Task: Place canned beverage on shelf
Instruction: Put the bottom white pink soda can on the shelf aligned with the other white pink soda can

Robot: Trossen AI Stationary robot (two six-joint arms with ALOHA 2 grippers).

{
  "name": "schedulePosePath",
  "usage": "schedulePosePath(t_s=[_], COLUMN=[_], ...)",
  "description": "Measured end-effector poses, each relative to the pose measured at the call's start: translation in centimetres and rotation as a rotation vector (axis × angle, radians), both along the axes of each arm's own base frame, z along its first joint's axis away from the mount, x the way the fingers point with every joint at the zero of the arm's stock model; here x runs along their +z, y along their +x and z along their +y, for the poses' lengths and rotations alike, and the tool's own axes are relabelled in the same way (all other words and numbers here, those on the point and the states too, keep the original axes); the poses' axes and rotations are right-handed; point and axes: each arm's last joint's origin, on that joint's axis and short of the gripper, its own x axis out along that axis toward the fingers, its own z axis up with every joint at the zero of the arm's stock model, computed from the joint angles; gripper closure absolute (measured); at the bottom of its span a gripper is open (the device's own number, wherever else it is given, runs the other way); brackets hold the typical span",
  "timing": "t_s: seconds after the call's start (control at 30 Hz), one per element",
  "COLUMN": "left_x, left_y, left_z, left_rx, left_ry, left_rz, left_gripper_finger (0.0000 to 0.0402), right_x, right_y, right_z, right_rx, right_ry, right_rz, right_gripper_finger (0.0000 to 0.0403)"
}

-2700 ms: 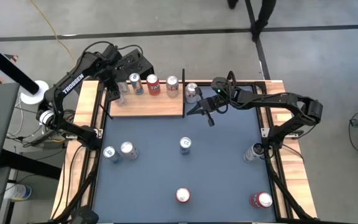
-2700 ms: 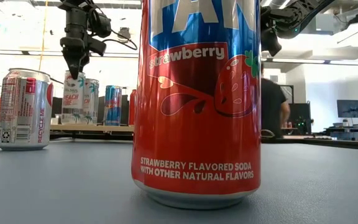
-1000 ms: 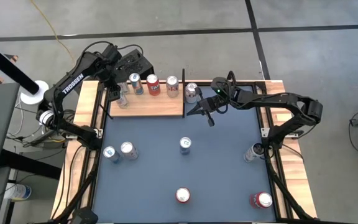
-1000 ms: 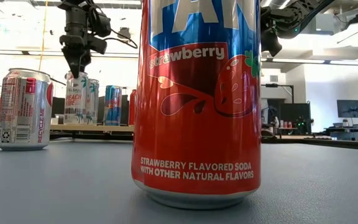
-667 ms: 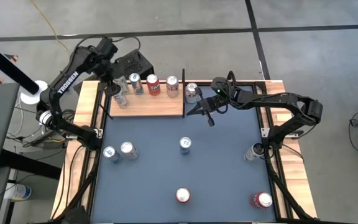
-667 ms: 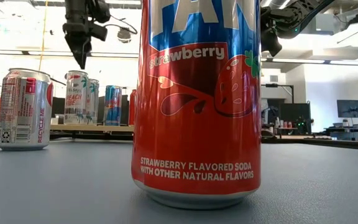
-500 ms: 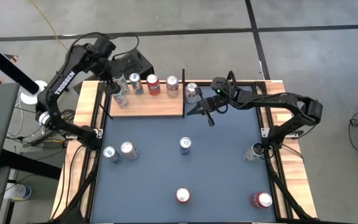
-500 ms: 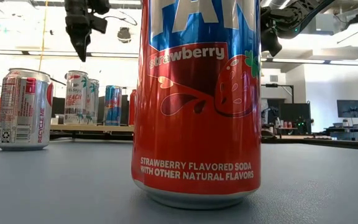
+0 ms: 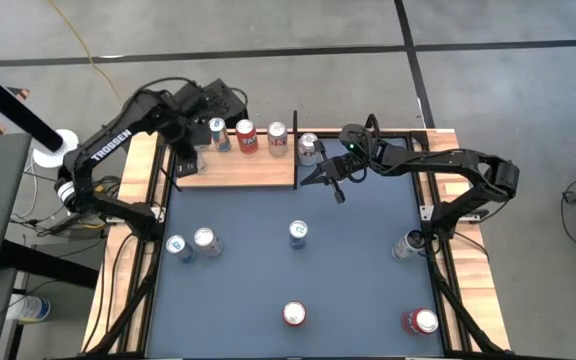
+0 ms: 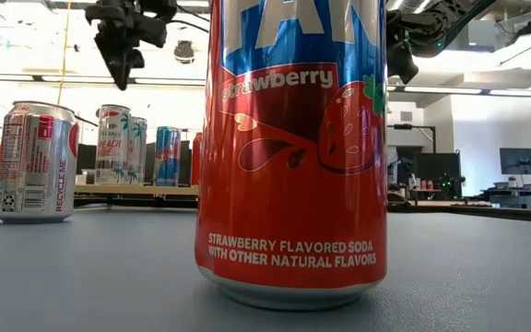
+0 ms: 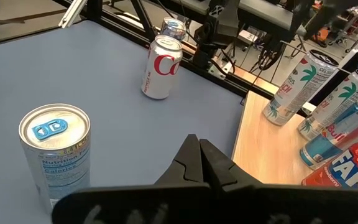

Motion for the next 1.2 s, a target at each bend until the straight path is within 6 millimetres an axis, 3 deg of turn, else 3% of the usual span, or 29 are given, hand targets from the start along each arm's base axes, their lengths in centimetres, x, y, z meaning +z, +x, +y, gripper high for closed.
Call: schedulePosePath(t_s=[0.07,0.13,0.47,1.2], left_x=[-0.6,-1.1,-2.7,-2.6], left_y=[-0.2,-0.7,-2.4,-3.4], left_z=[0.1,0.5,2.5,3.7], left_rx=[-0.009,0.019,0.075,0.138], left_ry=[-0.014,-0.013,0.014,0.058], left_rz=[0.033,0.064,0.123,0.118], left_gripper_finger=[0.0375,0.0391,0.0401,0.0401], right_x=[-0.1,-0.1,-0.3,-0.4], right_y=[0.0,-0.1,-0.1,-0.1], right_z=[0.0,0.0,0.0,0.1], right_rx=[0.000,0.001,0.005,0.006], right_ry=[0.002,0.005,0.000,0.002], right_rz=[0.006,0.015,0.028,0.034], right_gripper_finger=[0.0403,0.0403,0.0403,0.0403])
